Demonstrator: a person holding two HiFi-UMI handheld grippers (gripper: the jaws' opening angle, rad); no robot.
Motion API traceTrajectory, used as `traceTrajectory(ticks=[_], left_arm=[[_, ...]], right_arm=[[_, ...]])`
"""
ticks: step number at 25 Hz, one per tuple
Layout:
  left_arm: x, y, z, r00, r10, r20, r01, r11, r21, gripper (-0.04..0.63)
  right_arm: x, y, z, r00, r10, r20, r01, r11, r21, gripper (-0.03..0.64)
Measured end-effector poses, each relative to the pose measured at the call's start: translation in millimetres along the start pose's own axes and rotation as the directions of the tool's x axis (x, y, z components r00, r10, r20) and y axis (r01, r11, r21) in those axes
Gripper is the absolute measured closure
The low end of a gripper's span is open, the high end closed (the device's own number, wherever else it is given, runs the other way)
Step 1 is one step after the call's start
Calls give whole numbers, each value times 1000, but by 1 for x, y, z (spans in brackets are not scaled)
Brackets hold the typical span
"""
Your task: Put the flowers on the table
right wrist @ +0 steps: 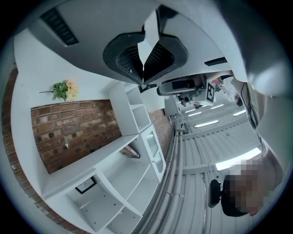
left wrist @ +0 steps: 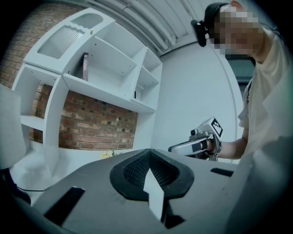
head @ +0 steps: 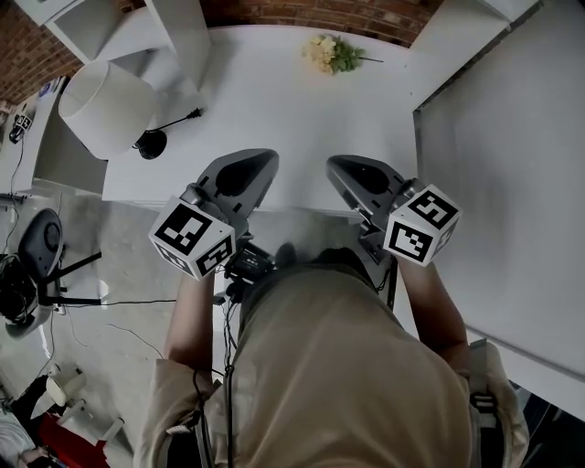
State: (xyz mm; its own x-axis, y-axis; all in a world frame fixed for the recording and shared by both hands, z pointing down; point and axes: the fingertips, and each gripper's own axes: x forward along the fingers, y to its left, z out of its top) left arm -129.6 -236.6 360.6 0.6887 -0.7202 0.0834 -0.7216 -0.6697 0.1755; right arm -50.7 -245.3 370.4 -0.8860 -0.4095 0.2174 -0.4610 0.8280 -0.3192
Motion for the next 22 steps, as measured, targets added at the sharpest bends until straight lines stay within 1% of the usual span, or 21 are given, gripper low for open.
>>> traceTrajectory(ticks=[5,10,15,22], left_arm=[[14,-15,-4,1000,0,-23,0,1000,7,586],[28,-41,-5,999,-10,-34,10,1000,3,586],[34,-64,-9,999,0,-43,0,1000,-10,586],[34,-93,-16,999,10,-53,-11,1000,-8,588]], right_arm=[[-18,-3,-3,1000,15,8,-14,999,-35,594],[-48,-2,-6,999,32,25,-31,999,-30,594],[-77,-2,-10,997,55,53,-58,997,57,594],[-105,5,-18,995,69,68,-73,996,53,594]])
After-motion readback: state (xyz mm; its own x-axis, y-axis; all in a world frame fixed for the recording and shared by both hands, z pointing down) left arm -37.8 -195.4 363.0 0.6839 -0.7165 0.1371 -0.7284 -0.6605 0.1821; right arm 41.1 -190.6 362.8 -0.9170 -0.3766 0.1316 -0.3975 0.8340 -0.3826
